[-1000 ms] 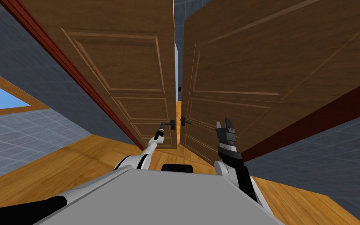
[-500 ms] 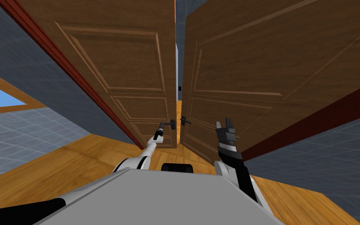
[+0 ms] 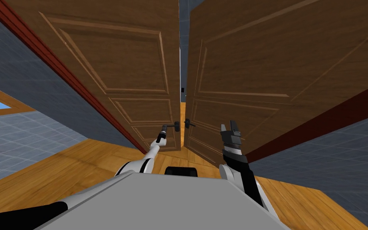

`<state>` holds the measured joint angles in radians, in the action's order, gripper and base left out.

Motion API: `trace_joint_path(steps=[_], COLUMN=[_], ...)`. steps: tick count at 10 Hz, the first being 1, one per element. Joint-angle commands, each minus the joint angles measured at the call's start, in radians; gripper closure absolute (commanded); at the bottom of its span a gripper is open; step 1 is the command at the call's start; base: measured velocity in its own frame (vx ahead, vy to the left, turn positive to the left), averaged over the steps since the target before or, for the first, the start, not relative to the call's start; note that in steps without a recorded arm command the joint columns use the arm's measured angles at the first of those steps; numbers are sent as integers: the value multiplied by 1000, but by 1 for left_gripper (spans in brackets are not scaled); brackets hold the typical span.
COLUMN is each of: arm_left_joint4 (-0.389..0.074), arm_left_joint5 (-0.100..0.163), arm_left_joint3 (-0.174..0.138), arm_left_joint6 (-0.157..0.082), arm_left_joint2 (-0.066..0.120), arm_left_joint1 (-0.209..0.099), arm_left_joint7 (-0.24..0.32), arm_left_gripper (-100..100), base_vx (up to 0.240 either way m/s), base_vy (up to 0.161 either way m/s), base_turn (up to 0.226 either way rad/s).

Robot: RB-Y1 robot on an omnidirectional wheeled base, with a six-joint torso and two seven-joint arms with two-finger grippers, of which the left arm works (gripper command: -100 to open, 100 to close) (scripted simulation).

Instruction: Push the door open

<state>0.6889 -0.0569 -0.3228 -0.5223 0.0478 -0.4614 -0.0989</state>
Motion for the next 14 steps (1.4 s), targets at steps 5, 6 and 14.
trace_joint_path(steps=[5,6,14], arm_left_joint4=[40,36,28], arm_left_joint5=[9,12,25], arm_left_joint3=[20,24,-22], arm_left_joint6=[57,66,54], arm_left_joint2=[-11,-21,-14], arm_left_joint1=[9,6,13], arm_left_joint7=[21,24,-4], arm_left_gripper=[-100,-100,-100], base_vx=[-131,-208,51], base_vy=[-79,-148,-37], base_turn=[8,-10,-70])
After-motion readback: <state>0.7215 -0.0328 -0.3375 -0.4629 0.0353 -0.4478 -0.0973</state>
